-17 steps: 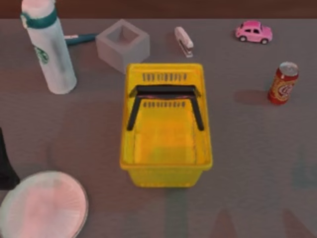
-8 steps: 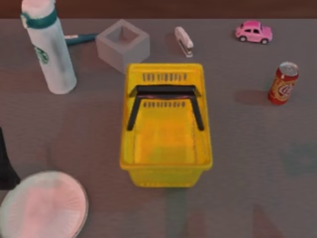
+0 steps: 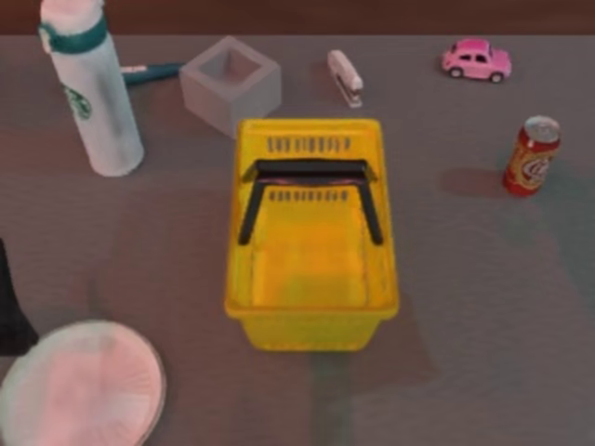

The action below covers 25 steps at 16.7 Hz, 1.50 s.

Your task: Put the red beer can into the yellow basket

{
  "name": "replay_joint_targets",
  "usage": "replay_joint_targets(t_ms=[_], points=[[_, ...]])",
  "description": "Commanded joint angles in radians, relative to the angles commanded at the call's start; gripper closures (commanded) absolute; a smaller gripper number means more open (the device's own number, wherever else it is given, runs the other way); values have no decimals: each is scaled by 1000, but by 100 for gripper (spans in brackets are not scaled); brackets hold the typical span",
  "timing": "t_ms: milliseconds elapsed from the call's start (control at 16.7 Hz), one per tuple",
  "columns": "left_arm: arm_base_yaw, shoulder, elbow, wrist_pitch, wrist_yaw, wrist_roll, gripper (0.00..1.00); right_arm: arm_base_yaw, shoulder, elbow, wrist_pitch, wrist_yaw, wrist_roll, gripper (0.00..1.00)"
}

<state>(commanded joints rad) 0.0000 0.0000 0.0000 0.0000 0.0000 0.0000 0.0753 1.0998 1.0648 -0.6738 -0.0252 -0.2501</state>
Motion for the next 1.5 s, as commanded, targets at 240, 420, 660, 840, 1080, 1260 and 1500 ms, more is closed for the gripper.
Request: replay_joint_targets(t_ms=[240, 420, 660, 840, 1080, 1260, 1500], points=[[0, 0, 0, 0, 0, 0, 0, 20, 424, 412, -260, 7, -108, 0], [0, 0, 0, 0, 0, 0, 0, 33, 725, 709, -441, 13, -185, 0], [0, 0, 0, 0, 0, 0, 0, 46, 1071, 1049, -640, 21, -272, 0], [0, 0, 0, 0, 0, 0, 0, 54, 1267, 1237, -746, 27, -320, 0], [0, 0, 0, 0, 0, 0, 0, 60, 1401, 1365, -819, 32, -356, 0], [0, 0, 0, 0, 0, 0, 0, 60, 1410, 1374, -824, 32, -359, 0], [0, 0, 0, 0, 0, 0, 0, 55, 1409, 1368, -819, 32, -359, 0]])
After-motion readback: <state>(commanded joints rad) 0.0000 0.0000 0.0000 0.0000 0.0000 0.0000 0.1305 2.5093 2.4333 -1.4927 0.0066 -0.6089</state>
